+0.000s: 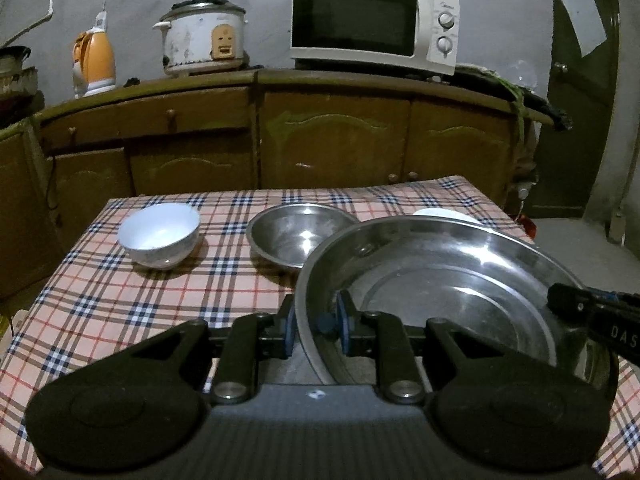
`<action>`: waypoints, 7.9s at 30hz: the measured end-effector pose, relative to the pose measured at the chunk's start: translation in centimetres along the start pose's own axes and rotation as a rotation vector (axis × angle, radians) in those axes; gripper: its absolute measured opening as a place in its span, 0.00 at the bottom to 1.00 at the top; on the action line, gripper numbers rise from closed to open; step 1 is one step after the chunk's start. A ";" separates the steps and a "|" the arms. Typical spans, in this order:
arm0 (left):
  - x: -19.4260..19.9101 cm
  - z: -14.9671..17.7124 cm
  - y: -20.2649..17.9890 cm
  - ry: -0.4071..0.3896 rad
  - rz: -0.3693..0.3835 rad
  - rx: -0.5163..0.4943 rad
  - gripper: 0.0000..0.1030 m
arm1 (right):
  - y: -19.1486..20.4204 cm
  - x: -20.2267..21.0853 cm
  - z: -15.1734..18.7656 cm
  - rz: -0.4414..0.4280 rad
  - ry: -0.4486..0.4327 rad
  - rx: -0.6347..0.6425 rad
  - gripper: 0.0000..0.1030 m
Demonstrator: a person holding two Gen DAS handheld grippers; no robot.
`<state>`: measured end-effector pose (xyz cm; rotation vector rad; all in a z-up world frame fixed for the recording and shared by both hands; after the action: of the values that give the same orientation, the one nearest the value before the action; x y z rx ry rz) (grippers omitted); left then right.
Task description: Organize plates and bowls
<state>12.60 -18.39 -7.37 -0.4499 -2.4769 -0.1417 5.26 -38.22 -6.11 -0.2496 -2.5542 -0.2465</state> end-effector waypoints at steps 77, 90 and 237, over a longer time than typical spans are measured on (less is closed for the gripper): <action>-4.4 6.0 5.1 0.052 -0.040 0.054 0.31 | 1.5 -1.8 7.6 -0.043 0.083 0.127 0.57; -4.6 6.2 5.6 0.066 -0.056 0.051 0.37 | 2.6 -4.9 8.5 -0.083 0.139 0.086 0.57; -22.2 -5.8 9.2 0.188 -0.108 0.124 0.69 | 6.8 -27.4 -4.8 -0.171 0.236 0.032 0.64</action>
<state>35.78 -17.24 -15.81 -0.2387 -2.3091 -0.0695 31.97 -36.17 -16.31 0.0108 -2.3442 -0.2812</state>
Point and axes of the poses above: each gripper's, at about its wrist camera, not at the fingertips, and x roughly against the way its jaws point, y to its left, z to its underside, the point moved 10 cm from there along -x, roughly the way its jaws point, and after that the axes turned 3 degrees about y, right-handed, at the moved point
